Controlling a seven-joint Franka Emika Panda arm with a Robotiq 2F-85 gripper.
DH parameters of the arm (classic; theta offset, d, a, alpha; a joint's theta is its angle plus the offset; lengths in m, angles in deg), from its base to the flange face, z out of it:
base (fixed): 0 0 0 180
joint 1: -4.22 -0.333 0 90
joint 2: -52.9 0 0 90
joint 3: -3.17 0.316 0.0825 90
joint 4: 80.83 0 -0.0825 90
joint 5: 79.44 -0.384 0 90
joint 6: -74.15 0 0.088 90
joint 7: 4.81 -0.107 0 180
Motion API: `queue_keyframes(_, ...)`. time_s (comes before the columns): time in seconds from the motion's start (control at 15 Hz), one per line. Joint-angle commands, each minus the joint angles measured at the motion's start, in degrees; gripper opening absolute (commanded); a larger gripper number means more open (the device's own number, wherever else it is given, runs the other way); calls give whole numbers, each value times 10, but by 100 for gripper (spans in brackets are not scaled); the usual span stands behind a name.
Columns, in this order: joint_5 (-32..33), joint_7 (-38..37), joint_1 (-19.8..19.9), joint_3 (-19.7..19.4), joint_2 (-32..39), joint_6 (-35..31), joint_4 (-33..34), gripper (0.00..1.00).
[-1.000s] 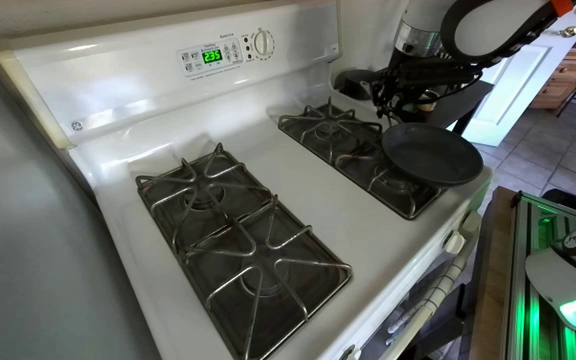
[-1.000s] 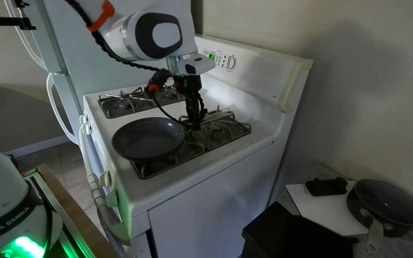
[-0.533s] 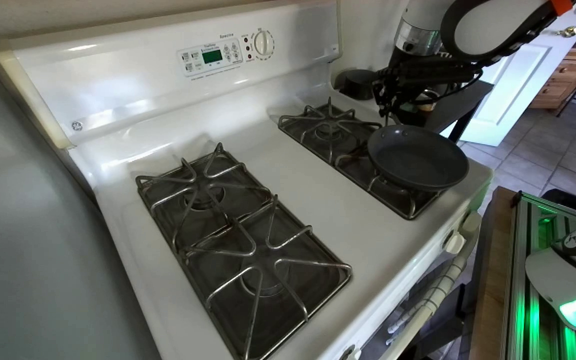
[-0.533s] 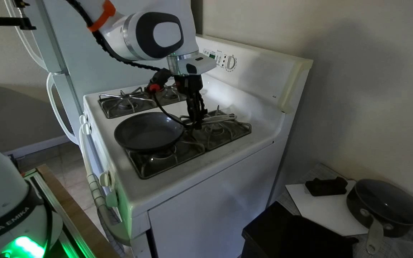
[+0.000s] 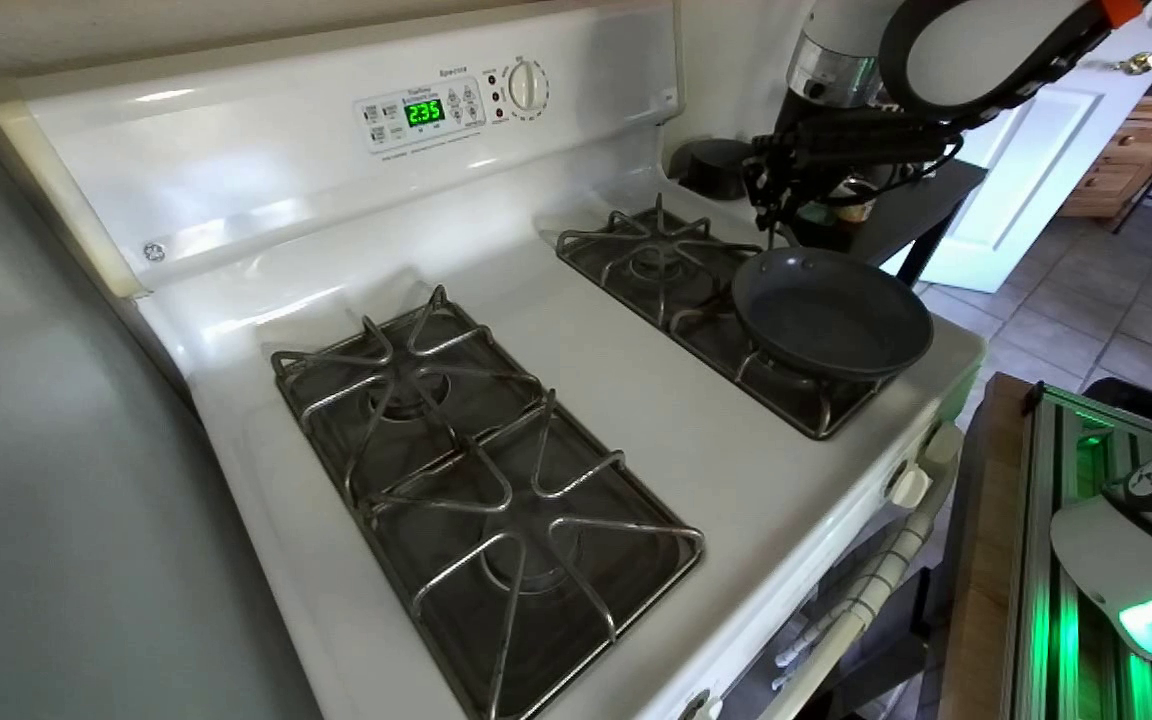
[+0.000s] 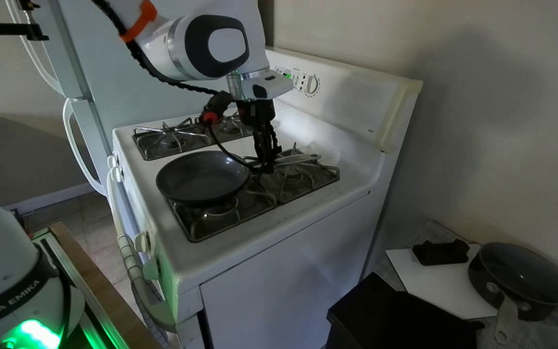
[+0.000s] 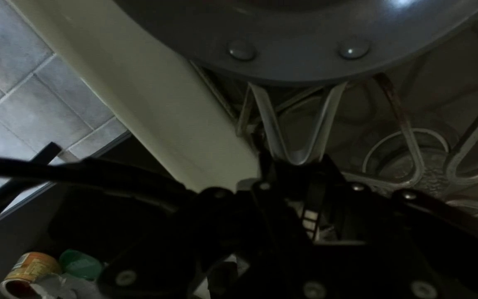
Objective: Move the pan to the top right stove top
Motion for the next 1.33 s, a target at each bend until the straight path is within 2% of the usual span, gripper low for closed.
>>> queue_keyframes(0.0,9,-28,8,9,15,-1,24,5)
queue_keyframes(1.27,-32,-60,-15,-22,130,43,171,5)
